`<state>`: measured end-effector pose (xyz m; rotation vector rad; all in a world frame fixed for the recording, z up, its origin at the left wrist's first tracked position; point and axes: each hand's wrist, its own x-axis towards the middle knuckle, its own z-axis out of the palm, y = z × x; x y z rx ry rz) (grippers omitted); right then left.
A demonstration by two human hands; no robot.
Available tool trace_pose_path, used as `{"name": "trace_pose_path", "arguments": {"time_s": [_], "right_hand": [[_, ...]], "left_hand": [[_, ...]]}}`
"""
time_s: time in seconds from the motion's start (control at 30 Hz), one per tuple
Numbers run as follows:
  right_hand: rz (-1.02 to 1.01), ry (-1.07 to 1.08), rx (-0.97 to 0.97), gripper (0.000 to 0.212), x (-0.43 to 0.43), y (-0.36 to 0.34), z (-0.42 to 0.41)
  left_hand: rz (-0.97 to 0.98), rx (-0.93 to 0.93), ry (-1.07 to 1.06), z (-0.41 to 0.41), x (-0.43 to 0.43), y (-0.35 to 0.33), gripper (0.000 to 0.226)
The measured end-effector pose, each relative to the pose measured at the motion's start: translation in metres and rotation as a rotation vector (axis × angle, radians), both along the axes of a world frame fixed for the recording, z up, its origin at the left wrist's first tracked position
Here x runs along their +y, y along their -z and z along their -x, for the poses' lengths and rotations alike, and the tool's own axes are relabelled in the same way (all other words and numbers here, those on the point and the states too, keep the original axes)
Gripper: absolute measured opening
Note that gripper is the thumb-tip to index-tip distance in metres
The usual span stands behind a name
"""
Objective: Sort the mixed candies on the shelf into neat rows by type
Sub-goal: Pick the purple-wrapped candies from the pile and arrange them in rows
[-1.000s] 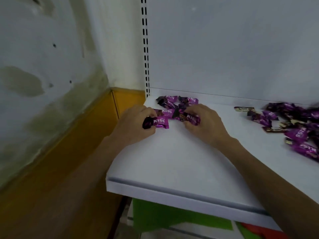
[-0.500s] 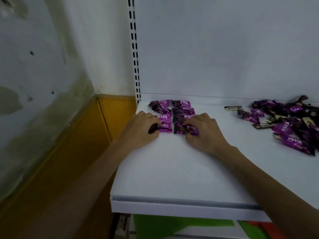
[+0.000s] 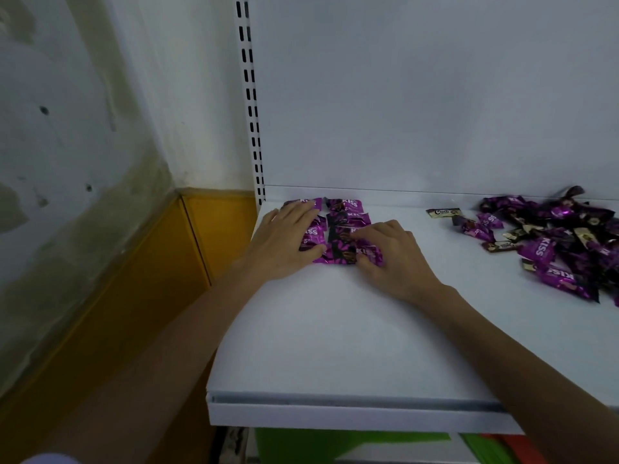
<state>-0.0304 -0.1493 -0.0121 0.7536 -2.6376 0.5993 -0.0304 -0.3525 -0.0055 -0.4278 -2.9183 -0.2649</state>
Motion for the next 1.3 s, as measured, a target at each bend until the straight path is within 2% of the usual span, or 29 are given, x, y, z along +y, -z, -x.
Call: {"name": "trace_pose_path", "arguments": {"time_s": [0.1, 0.23, 1.3], "right_hand": [[0.007, 0.004, 0.012, 0.049, -0.001, -0.003, 0.004], [0.052, -0.007, 0.044, 0.037, -0.013, -0.009, 0.012], [0.108, 0.044, 0.027, 0.03, -0.005, -0.004, 0.006]], "left_hand": [[0.05, -0.117, -0.062, 0.003, 0.001, 0.001, 0.07], [0.069, -0.135, -0.101, 0.0, -0.005, -0.003, 0.069], [0.105, -0.158, -0.175, 0.007, 0.007, 0.001, 0.069]]}}
